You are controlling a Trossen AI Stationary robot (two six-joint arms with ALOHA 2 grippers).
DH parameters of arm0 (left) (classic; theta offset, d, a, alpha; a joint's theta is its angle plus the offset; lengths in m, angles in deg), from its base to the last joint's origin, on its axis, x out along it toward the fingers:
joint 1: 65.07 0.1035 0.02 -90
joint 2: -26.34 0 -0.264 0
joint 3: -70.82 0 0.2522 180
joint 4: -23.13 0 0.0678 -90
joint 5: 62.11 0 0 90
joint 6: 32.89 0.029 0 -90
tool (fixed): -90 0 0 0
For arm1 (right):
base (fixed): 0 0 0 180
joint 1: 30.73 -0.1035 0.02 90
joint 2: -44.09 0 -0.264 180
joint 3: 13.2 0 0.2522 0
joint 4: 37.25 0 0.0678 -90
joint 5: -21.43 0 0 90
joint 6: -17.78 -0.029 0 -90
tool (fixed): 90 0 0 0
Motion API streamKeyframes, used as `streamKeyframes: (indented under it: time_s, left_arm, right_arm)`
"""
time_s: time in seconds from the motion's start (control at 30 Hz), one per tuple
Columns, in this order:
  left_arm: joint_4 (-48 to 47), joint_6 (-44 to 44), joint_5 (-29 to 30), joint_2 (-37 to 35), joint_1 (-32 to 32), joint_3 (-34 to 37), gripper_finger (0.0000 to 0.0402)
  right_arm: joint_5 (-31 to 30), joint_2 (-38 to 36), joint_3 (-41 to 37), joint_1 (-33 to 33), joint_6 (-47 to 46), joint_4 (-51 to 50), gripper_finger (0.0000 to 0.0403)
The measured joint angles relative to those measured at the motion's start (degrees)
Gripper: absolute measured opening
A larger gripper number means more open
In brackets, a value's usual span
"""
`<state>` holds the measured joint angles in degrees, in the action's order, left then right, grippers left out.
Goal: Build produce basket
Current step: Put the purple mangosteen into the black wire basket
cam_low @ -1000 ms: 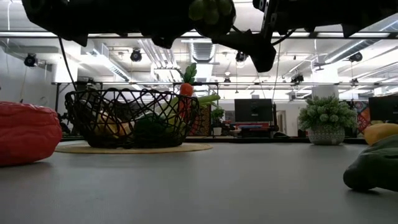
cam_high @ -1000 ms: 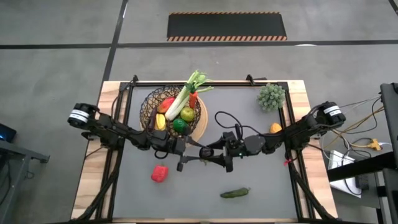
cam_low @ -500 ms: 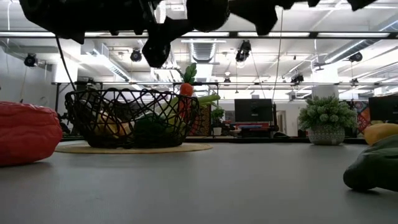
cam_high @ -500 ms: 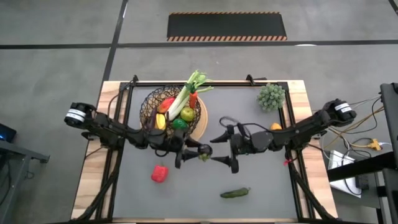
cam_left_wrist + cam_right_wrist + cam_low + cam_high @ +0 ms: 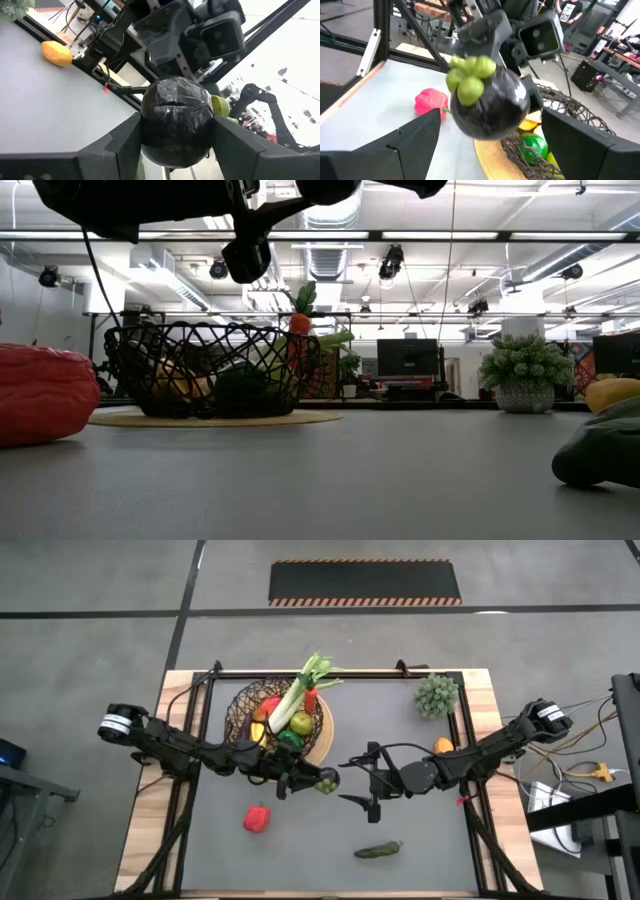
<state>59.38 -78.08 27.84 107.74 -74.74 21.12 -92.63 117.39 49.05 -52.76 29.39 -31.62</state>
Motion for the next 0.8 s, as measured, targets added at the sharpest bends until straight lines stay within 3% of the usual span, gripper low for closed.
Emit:
streamKeyframes:
  time_s: [0.8]
  left_arm:
    - [3.84,-0.92,1.23,-0.03,0.39,-1.46,0.0192]
  right_arm:
    - [-0.54,0.71,-0.09,-0.05,7.83,5.45,0.0325]
